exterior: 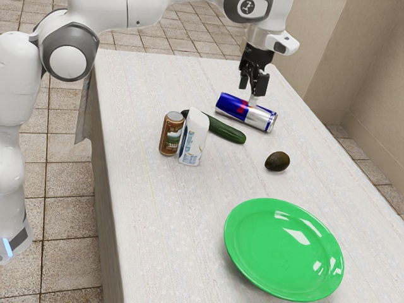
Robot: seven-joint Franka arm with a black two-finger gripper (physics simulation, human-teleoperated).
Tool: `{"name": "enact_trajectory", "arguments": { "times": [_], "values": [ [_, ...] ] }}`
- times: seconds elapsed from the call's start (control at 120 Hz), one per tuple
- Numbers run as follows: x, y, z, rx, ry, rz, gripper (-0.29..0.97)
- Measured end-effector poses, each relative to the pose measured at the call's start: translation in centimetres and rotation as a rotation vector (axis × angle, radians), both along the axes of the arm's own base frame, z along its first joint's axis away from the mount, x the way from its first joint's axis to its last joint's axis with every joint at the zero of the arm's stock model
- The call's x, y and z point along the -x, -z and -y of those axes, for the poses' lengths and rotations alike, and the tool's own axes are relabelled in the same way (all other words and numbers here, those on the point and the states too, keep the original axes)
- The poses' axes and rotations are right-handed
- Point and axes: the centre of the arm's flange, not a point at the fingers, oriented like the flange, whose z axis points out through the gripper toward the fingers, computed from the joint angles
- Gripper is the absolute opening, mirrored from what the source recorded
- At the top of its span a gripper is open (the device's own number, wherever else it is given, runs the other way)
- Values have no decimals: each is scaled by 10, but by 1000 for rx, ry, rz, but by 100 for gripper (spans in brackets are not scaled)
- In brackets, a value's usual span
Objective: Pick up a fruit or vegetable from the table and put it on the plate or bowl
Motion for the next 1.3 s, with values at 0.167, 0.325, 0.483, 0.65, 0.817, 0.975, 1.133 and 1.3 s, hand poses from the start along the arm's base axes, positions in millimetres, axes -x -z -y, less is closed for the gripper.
{"name": "enact_trajectory", "arguments": {
  "times": [0.167,0.325,0.483,0.65,0.817,0.975,1.133,1.3],
  "values": [
    [-1,4,-13,22,-24,-6,68],
    [-6,22,-49,133,-89,-38,68],
    [-8,-13,77,-51,178,3,68],
    [-5,-24,138,-137,385,45,68],
    [-32,32,144,-54,364,-42,68],
    [-56,83,146,2,251,-114,68],
    [-74,95,101,4,88,-105,68],
    [-79,94,-1,12,-99,-97,68]
  ]
}}
